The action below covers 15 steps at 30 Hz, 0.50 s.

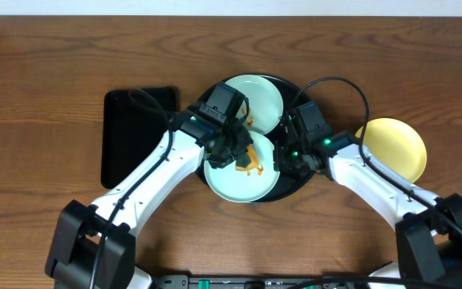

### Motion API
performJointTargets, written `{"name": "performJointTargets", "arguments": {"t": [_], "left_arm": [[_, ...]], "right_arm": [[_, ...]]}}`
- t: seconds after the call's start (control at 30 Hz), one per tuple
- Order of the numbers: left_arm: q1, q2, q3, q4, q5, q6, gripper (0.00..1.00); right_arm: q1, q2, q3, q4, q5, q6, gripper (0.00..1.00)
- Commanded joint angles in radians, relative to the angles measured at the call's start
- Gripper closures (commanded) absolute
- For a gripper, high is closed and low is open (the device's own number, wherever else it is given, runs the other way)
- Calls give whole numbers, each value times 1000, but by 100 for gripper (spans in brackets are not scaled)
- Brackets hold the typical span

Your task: Clean dirty plates on tray and stack at the side

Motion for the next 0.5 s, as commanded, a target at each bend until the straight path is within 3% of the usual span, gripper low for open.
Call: {"name": "performJointTargets", "arguments": {"t": [0.0,0.23,0.47], "left_arm": [[-26,7,-33,32,19,-58,93],[-100,19,-138,215,15,-180,92],[-166,112,-157,303,14,-201,92]], "right_arm": [[-2,-9,5,-22,19,12,99],[-2,-9,5,-36,19,12,99],[-2,-9,5,-40,19,12,99]]}}
